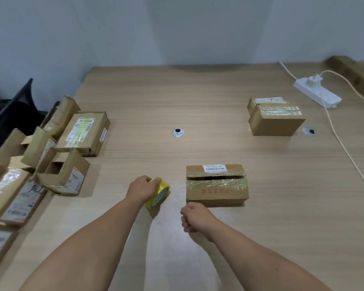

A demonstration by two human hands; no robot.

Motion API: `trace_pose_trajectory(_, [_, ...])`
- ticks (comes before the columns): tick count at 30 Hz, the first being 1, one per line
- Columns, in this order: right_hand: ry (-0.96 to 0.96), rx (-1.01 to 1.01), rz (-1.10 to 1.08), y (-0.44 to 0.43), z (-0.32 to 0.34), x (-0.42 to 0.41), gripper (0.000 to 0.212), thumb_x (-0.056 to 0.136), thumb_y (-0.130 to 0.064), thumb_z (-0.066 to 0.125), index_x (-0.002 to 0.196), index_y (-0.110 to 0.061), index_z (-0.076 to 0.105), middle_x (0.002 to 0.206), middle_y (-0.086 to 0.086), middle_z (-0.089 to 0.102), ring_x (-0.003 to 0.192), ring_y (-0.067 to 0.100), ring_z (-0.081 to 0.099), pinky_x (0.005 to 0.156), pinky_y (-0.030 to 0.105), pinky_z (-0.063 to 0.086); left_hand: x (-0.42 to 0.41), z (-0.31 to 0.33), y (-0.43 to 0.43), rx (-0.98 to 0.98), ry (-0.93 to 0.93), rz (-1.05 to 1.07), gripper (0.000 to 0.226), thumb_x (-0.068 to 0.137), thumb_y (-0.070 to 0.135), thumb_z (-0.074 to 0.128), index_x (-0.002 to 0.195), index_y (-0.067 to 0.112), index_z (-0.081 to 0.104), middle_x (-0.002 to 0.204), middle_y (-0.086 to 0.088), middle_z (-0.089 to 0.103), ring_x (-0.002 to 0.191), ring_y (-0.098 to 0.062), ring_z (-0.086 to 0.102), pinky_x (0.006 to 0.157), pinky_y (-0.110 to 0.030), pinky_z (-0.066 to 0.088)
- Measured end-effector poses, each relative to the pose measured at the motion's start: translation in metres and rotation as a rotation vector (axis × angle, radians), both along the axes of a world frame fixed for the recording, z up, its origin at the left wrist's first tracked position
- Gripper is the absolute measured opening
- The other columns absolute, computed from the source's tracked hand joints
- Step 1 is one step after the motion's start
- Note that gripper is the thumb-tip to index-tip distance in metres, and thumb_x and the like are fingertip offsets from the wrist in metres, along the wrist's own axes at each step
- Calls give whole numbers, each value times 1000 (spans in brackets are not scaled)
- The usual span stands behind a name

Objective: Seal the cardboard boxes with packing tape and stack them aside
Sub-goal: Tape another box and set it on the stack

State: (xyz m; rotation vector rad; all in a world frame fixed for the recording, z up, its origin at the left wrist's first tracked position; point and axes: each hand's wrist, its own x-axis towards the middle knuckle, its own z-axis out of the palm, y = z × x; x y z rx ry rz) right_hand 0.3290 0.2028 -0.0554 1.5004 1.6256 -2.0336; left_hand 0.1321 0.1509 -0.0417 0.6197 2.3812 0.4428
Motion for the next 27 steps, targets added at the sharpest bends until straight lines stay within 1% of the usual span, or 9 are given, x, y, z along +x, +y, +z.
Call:
trace_pose_trajectory(2, [22,-22,-39,-6,-1,-16,11,98,-20,46,90,-14,50,80,9,47,64,20,42,55,28,36,3,-1,-6,19,30,-38,39,97,49,55,102,13,69,105,-9,67,107,-31,59,79,-32,42])
trace_pose_trajectory(6, [3,-181,-235,-20,-11,-51,14,100,-23,42,88,-16,44,64,2,34,52,16,27,49,26,22,5,-3,-23,106,-47,41,41,98,42,53,68,14,52,70,-4,55,77,-27,54,62,-33,34])
trace_pose_trajectory(11, [-19,-367,-397,-31,-21,-76,38,106,-41,39,75,-19,41,54,-3,20,43,15,19,39,22,24,-3,-7,-45,232,-172,182,37,98,36,51,68,15,49,68,-3,49,67,-21,45,62,-33,33])
trace_pose_trajectory(14, [4,-401,-437,-29,-21,-88,46,106,-49,39,69,-21,37,53,-1,35,38,12,37,39,23,34,-4,-5,-51,294,-259,244,33,96,30,52,67,18,44,65,0,43,65,-18,40,63,-33,31])
trace_pose_trajectory(17, [6,-409,-449,-23,-21,-104,46,105,-54,38,77,-18,48,56,3,53,48,15,53,55,28,45,-5,-4,-57,359,-321,305,30,89,31,55,64,20,43,63,4,41,65,-17,38,63,-33,29])
trace_pose_trajectory(21, [-47,-405,-460,-20,-25,-118,47,106,-47,37,70,-18,44,36,-3,44,25,10,41,34,21,34,-9,-9,-65,449,-402,357,32,91,32,61,67,17,46,66,0,40,66,-16,38,63,-31,29])
trace_pose_trajectory(23, [-59,-407,-448,-21,-32,-122,37,103,-37,41,72,-18,50,49,1,56,37,15,52,38,20,39,-8,-11,-67,491,-421,375,33,84,40,65,67,16,50,66,-1,41,64,-16,40,62,-30,31])
trace_pose_trajectory(25, [-80,-439,-433,-24,-36,-125,25,98,-28,46,82,-16,61,69,8,67,57,23,64,48,25,49,-8,-16,-67,519,-430,409,37,90,31,67,60,18,51,61,1,42,59,-15,41,57,-27,33])
trace_pose_trajectory(27, [-81,-557,-458,-28,-37,-127,26,98,-23,49,93,-5,67,84,16,72,71,29,70,55,32,57,-7,-19,-68,536,-427,430,46,94,20,65,52,22,48,54,5,41,52,-11,39,51,-23,33])
